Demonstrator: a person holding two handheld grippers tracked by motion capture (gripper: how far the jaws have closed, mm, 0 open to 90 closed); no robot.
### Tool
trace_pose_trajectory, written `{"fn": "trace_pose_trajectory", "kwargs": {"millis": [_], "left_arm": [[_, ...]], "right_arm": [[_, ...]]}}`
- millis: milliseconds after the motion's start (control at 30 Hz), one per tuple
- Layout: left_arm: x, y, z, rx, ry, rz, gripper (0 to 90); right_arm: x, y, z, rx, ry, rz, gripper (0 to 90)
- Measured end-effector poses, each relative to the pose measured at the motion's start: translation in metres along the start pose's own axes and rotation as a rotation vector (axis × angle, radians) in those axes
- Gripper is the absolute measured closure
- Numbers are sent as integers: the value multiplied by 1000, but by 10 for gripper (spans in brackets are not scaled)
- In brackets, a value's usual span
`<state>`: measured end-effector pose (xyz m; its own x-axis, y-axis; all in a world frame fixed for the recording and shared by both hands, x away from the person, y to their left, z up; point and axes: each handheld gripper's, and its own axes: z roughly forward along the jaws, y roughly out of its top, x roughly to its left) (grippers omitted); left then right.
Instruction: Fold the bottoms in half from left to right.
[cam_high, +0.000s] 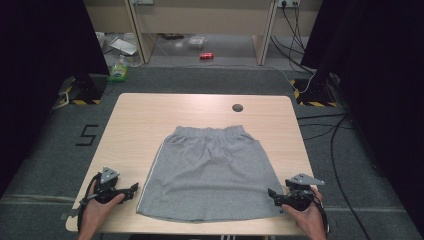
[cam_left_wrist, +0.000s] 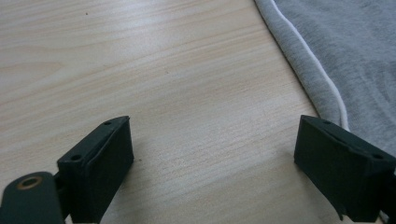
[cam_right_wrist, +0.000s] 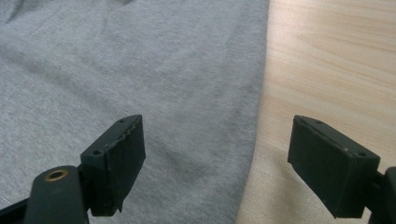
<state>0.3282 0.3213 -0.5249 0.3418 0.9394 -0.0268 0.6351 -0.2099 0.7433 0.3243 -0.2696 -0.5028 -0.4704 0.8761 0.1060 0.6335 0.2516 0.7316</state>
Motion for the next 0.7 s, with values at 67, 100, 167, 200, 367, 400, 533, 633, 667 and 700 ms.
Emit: {"fn": "trace_pose_trajectory", "kwargs": {"millis": [67, 100, 167, 200, 367, 400, 533, 633, 667, 700], "left_arm": [[-1, 0, 0, 0, -3, 3, 108], [-1, 1, 1, 1, -7, 6, 111], [-1, 1, 1, -2, -12, 7, 126], [-1, 2, 2, -7, -12, 4, 126], [-4, 10, 7, -8, -56, -4, 153], [-4, 10, 7, -8, -56, -4, 152], [-3, 23, 11, -20, -78, -11, 152], [-2, 32, 14, -17, -80, -4, 152], [-1, 35, 15, -24, -80, -10, 153], [-1, 38, 17, -25, -83, -10, 153]], "right_arm": [[0, 0, 0, 2, 1, 5, 192], [0, 0, 0, 1, 0, 2, 193], [0, 0, 0, -1, 0, -1, 193], [0, 0, 0, -4, -3, -1, 193], [1, 1, 0, -4, -5, 0, 193], [1, 1, 0, -5, -6, -2, 193], [1, 1, 0, -8, -5, -6, 192], [3, 2, 0, -10, 3, -13, 192], [3, 2, 0, -11, 4, -17, 192], [3, 2, 0, -11, 5, -17, 192]]}}
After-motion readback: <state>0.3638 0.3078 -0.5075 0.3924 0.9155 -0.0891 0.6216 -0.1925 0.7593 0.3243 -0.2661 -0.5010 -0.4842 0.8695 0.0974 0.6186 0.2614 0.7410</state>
